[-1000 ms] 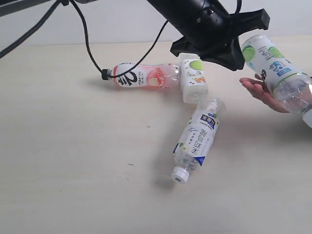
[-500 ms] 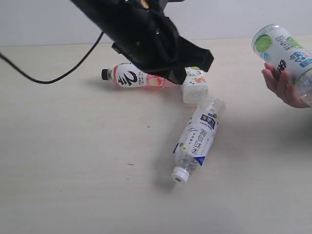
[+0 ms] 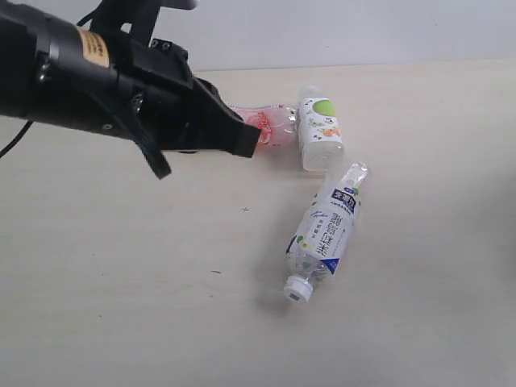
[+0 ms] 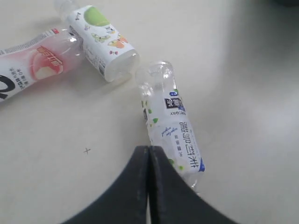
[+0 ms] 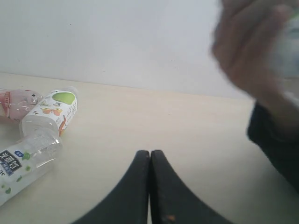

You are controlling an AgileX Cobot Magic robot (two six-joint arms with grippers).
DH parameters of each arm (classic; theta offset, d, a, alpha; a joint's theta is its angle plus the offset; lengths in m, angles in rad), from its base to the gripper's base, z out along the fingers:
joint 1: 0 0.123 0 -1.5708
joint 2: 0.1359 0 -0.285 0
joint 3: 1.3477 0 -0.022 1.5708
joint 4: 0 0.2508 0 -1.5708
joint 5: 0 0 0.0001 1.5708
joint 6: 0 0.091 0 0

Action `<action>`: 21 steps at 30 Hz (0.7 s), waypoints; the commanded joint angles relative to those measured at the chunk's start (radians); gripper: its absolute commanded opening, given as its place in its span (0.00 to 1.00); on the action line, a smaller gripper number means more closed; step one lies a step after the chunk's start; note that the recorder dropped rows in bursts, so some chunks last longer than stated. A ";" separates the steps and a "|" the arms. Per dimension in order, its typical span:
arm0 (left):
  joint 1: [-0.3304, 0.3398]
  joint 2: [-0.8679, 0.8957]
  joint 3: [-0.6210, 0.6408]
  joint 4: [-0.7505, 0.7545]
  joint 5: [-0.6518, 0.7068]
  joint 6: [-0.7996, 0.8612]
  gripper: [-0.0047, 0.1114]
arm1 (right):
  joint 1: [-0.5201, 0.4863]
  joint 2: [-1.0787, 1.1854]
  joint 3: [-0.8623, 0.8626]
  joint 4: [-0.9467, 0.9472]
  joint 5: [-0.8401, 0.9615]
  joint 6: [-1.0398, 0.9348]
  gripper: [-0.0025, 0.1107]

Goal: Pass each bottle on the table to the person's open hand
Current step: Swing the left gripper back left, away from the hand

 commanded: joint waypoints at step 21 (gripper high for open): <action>-0.002 -0.086 0.262 0.086 -0.230 0.105 0.04 | -0.004 -0.006 0.005 0.001 -0.008 -0.004 0.02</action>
